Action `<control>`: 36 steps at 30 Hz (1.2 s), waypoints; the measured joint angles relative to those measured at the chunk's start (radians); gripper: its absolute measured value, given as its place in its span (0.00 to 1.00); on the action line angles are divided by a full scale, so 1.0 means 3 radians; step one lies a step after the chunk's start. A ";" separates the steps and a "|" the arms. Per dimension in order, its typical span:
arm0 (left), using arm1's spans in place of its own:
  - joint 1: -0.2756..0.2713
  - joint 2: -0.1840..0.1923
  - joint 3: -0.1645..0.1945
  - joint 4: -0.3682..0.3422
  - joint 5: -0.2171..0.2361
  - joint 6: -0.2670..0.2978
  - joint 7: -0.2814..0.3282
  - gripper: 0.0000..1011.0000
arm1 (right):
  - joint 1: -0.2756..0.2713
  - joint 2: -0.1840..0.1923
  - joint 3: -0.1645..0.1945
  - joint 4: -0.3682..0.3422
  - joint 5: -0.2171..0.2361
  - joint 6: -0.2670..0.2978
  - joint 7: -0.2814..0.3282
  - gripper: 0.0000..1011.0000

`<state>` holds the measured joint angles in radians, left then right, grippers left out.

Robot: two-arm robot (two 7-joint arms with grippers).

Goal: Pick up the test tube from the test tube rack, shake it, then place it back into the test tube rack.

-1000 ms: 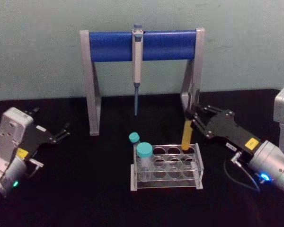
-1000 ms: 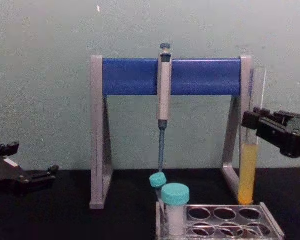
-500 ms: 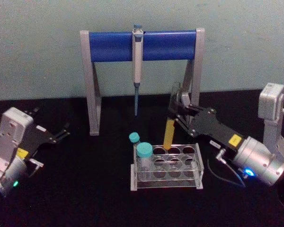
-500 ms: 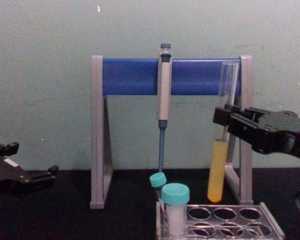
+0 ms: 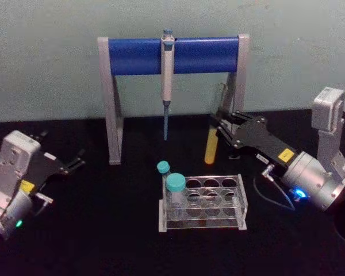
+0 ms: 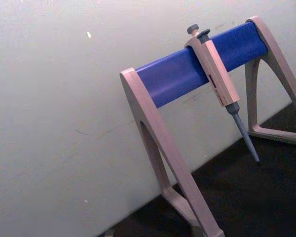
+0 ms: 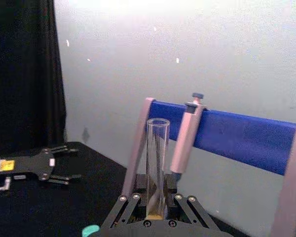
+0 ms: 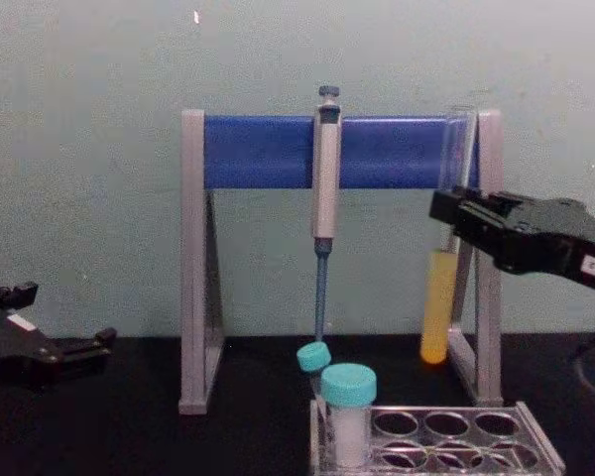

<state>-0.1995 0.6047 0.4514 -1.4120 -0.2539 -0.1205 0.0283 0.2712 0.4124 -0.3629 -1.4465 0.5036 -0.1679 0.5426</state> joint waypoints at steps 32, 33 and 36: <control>0.0000 0.0000 0.0000 0.0000 0.0000 0.0000 0.0000 1.00 | -0.0301 0.0138 0.0179 -0.0312 -0.0061 0.0062 -0.0136 0.22; 0.0000 0.0000 0.0000 0.0000 0.0000 0.0000 0.0000 1.00 | -0.0325 0.0150 0.0187 -0.0338 -0.0061 0.0065 -0.0142 0.22; 0.0000 0.0000 0.0000 0.0000 0.0000 0.0000 0.0000 1.00 | -0.0454 0.0201 0.0225 -0.0467 -0.0056 0.0087 -0.0169 0.22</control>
<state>-0.1995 0.6047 0.4514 -1.4120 -0.2539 -0.1205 0.0283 0.1351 0.4726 -0.2954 -1.5867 0.4868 -0.1419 0.4919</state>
